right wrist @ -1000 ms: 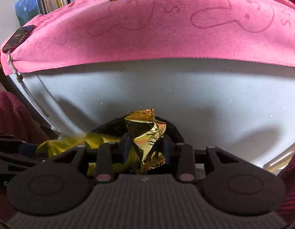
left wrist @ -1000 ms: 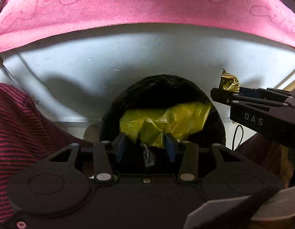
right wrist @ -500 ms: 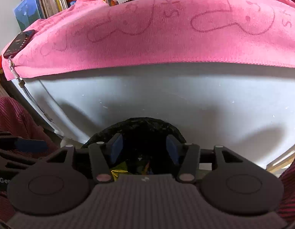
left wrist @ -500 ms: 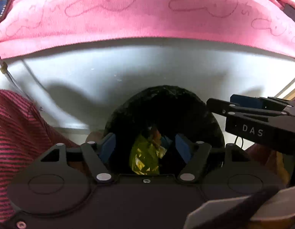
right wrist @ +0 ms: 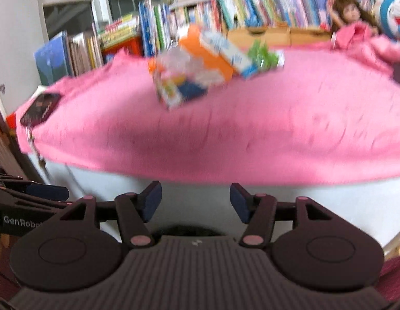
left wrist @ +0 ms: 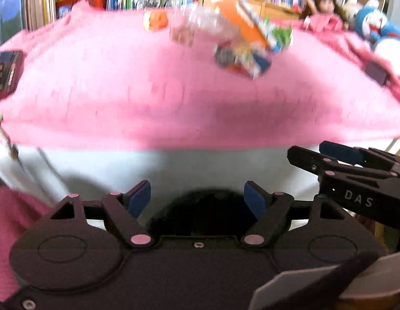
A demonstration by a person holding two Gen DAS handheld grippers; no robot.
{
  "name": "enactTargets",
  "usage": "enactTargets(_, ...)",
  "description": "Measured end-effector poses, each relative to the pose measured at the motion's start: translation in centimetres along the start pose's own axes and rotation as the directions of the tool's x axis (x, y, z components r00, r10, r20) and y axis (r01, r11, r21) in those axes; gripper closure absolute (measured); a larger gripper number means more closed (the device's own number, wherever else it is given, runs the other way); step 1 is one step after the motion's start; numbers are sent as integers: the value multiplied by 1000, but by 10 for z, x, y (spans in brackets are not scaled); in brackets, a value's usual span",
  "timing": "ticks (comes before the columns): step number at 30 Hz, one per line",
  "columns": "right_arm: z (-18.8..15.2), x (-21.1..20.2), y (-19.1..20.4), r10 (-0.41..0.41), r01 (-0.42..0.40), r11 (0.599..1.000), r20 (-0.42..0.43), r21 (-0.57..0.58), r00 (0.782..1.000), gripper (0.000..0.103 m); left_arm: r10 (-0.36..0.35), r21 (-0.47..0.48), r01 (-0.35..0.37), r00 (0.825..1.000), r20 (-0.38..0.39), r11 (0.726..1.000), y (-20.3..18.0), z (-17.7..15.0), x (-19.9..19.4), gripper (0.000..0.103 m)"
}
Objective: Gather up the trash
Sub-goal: 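Grasp the macaron snack packet with the left gripper while the right gripper grasps a white paper scrap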
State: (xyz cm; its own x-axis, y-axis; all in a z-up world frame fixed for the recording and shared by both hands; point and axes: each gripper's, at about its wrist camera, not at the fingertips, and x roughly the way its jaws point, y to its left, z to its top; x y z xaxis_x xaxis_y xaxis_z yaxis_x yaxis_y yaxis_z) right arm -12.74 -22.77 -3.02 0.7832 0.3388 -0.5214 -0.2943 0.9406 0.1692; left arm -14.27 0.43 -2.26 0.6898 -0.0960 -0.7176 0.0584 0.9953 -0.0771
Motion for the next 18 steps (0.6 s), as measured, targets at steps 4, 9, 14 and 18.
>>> enactTargets(4, 18, -3, -8, -40, 41, 999, 65, -8, 997, 29, -32, -4, 32, 997, 75, 999, -6, 24, -3, 24)
enactTargets(9, 35, -5, -22, -97, 97, 995, 114, 6, 989, 29, -84, -28, 91, 977, 194, 995, -10, 57, -3, 23)
enactTargets(14, 42, -3, -31, -124, 124, 992, 133, 6, 983, 28, -111, -17, 122, 949, 296, 992, -18, 84, 13, 18)
enactTargets(18, 44, -1, -35, -138, 140, 990, 137, -6, 981, 27, -131, 18, 132, 937, 325, 991, -25, 96, 30, 14)
